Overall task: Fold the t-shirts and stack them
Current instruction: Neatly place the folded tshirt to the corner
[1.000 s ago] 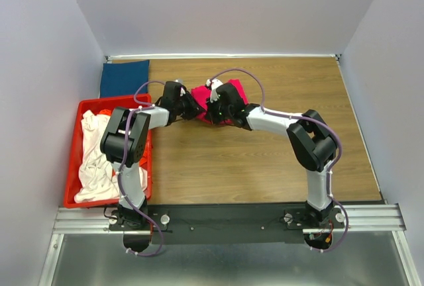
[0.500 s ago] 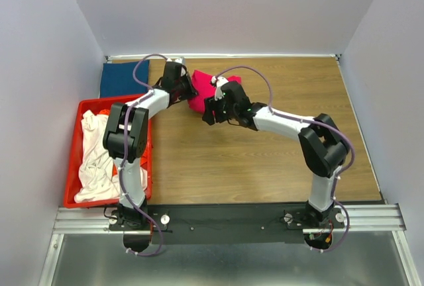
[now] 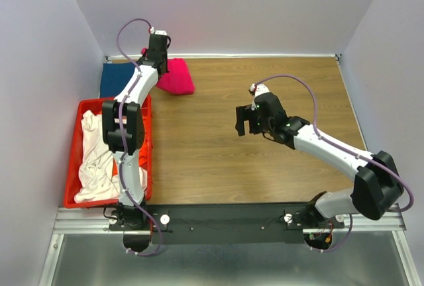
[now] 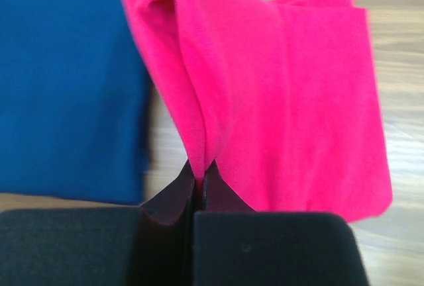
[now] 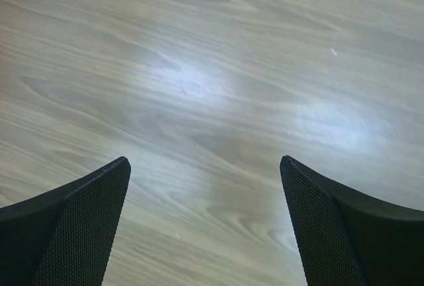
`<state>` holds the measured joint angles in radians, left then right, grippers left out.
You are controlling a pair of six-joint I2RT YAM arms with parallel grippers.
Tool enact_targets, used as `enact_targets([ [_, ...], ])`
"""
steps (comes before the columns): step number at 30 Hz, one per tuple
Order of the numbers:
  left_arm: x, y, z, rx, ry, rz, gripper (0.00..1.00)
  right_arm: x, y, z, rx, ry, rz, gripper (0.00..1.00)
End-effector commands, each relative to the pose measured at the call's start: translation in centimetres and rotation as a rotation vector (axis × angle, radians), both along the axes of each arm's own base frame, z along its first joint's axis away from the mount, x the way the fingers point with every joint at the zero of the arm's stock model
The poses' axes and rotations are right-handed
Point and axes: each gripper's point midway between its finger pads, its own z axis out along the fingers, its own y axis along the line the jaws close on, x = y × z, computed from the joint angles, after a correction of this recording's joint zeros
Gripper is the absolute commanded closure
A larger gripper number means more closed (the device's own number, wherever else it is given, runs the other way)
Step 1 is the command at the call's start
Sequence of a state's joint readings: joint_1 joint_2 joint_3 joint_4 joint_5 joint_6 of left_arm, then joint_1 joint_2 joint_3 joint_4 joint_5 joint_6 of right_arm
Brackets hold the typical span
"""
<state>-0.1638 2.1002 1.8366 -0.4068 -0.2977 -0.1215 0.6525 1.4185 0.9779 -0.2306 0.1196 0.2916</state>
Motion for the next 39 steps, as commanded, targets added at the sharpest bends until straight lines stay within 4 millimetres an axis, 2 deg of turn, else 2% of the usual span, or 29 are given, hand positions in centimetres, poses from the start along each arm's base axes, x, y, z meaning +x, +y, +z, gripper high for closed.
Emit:
enact_targets([
  [1,0.3,3.6,3.2,0.199,-0.010,0.019,1.00,-2.2,-4.7,-1.6,-0.128,0.053,-0.129,0.00],
  [5,0.9,5.2,4.3,0.279,-0.004,-0.005,1.00,-2.8,-5.3,-1.5,-0.142,0.069,-0.138,0.00],
  [6,1.4,5.7,5.1,0.280,-0.019,-0.009,1.00,-2.8,-5.4,-1.3,-0.148,0.069,-0.136,0.00],
  [7,1.7,6.1,4.6,0.288,-0.005,-0.014,1.00,-2.6,-5.3,-0.8,-0.146,0.062,-0.138,0.00],
  [9,2.2,7.1,5.0,0.296,0.003,-0.028,1.00,-2.7,-5.8,-0.5,-0.171,0.063,-0.141,0.00],
  [10,2.5,7.5,4.1,0.300,0.024,-0.032,1.00,-2.6,-5.9,-0.2,-0.175,0.057,-0.145,0.00],
  [11,2.9,7.7,4.7,0.300,0.013,-0.030,1.00,-2.5,-6.2,0.1,-0.186,0.050,-0.156,0.00],
  [13,3.0,8.6,3.8,0.294,0.044,-0.056,1.00,-2.4,-6.3,0.4,-0.192,0.049,-0.162,0.00],
  [17,3.5,10.2,4.1,0.281,0.042,-0.059,1.00,-2.5,-6.3,0.4,-0.205,0.068,-0.166,0.00],
  [18,3.7,10.2,4.6,0.281,0.031,-0.059,1.00,-2.5,-6.3,0.3,-0.208,0.074,-0.165,0.00],
  [20,3.5,13.2,4.7,0.282,0.035,-0.009,1.00,-2.4,-6.2,0.5,-0.212,0.082,-0.169,0.00],
  [23,3.4,15.4,5.7,0.275,0.015,0.021,1.00,-2.2,-6.1,0.9,-0.210,0.083,-0.171,0.00],
  [26,3.4,16.1,6.5,0.262,-0.001,0.017,1.00,-1.9,-5.8,1.3,-0.205,0.082,-0.172,0.00],
  [29,3.5,16.5,8.3,0.273,-0.046,0.021,1.00,-1.9,-5.7,1.3,-0.208,0.090,-0.170,0.00],
  [31,3.7,17.1,8.1,0.276,-0.055,0.025,1.00,-1.9,-5.7,1.3,-0.209,0.093,-0.169,0.00],
  [33,3.7,17.6,6.8,0.261,-0.035,0.033,1.00,-1.9,-5.8,1.2,-0.215,0.095,-0.172,0.00],
  [36,3.5,19.7,3.9,0.273,0.018,0.116,1.00,-2.0,-6.0,1.1,-0.225,0.101,-0.175,0.00],
  [39,3.0,21.6,2.8,0.328,0.053,0.196,1.00,-2.2,-6.3,0.8,-0.242,0.106,-0.178,0.00],
])
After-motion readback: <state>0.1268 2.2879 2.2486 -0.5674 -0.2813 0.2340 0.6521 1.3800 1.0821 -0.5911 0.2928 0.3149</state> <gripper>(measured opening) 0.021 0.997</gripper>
